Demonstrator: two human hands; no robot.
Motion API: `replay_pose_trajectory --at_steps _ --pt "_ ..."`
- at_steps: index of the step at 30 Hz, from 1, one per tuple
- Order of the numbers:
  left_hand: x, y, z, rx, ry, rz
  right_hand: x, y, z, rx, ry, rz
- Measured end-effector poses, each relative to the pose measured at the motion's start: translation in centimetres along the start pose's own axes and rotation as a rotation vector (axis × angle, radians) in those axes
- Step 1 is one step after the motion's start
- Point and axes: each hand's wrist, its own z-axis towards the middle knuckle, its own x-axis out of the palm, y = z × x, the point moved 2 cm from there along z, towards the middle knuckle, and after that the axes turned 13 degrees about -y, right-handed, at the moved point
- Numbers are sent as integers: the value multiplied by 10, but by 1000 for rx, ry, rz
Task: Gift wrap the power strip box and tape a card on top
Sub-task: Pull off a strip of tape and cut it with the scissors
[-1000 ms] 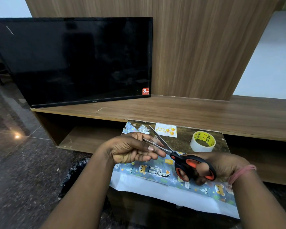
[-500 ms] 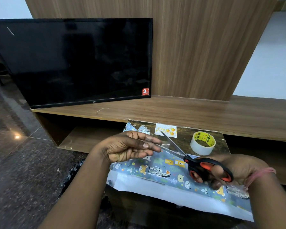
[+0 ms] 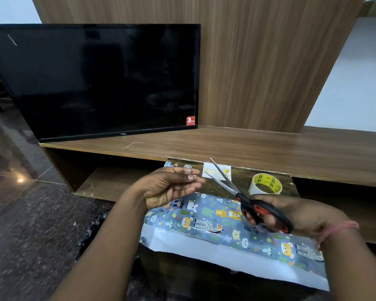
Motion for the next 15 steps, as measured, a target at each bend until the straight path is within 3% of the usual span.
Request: replay_pose_trajectory --at_steps 4,9,12,15 --pt "6 5 6 22 -91 -58 6 4 15 49 -277 -256" --pt "9 5 2 27 -66 39 5 11 17 -40 -493 -162" --pt "14 5 -2 22 -17 86 -10 2 14 -108 -743 -107" --pt "19 4 -5 21 39 93 -29 -12 4 -57 -1096 -272"
